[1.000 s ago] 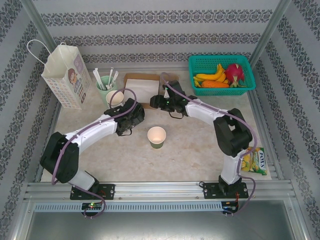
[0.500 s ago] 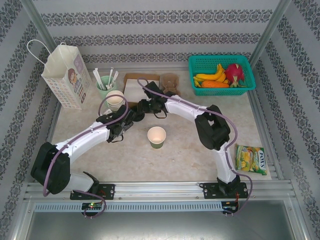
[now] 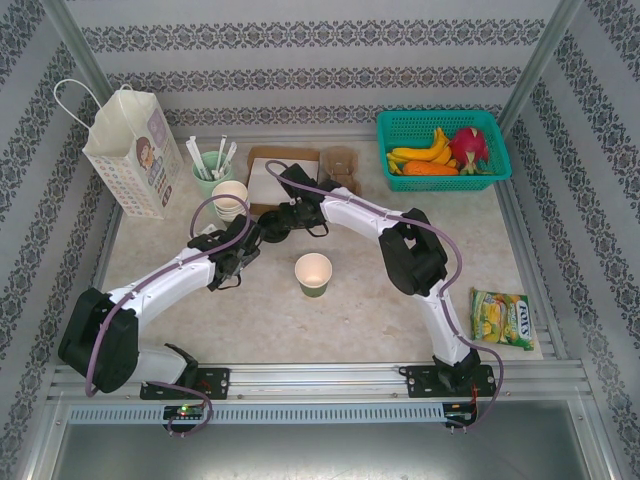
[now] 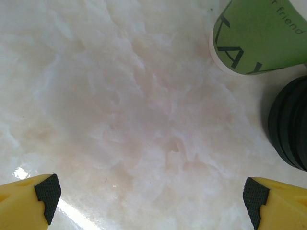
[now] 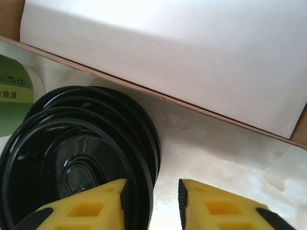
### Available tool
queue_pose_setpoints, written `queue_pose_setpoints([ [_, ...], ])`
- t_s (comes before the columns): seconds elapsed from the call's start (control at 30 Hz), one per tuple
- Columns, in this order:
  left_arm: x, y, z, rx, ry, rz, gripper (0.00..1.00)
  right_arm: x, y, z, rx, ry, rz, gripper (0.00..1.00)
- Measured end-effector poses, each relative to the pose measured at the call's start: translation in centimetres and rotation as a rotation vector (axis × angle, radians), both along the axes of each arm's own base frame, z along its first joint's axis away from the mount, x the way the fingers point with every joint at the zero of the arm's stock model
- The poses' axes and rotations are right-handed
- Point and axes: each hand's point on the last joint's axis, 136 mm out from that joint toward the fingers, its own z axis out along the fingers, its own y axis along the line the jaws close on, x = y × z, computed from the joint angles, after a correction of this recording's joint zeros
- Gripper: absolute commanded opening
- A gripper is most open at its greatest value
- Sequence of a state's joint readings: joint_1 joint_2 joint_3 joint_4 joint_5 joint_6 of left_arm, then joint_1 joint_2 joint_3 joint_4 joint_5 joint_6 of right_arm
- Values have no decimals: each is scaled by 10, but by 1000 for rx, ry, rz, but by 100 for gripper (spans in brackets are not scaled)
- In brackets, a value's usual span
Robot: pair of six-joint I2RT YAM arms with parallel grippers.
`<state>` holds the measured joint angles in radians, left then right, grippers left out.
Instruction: Pack the takeout coffee
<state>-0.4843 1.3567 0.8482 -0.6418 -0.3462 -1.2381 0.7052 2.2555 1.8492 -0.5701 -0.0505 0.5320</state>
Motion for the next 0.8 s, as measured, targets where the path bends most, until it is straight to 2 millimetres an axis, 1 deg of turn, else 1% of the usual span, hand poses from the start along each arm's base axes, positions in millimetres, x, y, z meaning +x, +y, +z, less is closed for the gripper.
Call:
queue_pose_setpoints([
  [0.23, 2, -2, -1, -13, -3, -8, 99, 2, 1, 3, -4, -13, 15, 13],
  [0.3, 4, -5, 0, -27, -9, -19, 99, 2, 0, 3, -11, -19, 19, 10],
  [0.43, 11, -13, 1, -52, -27, -61, 99, 5, -2, 4, -26, -41, 19, 9],
  [0.57, 17, -24, 2, -86, -55, -124, 99, 6, -10, 10, -34, -82, 7, 9],
  [0.7, 23, -38, 9, -147, -131, -207, 100, 5, -24, 26, -41, -163, -14, 10],
  [0.8, 28, -48, 24, -196, -214, -265, 100, 5, -36, 43, -35, -247, -43, 10],
])
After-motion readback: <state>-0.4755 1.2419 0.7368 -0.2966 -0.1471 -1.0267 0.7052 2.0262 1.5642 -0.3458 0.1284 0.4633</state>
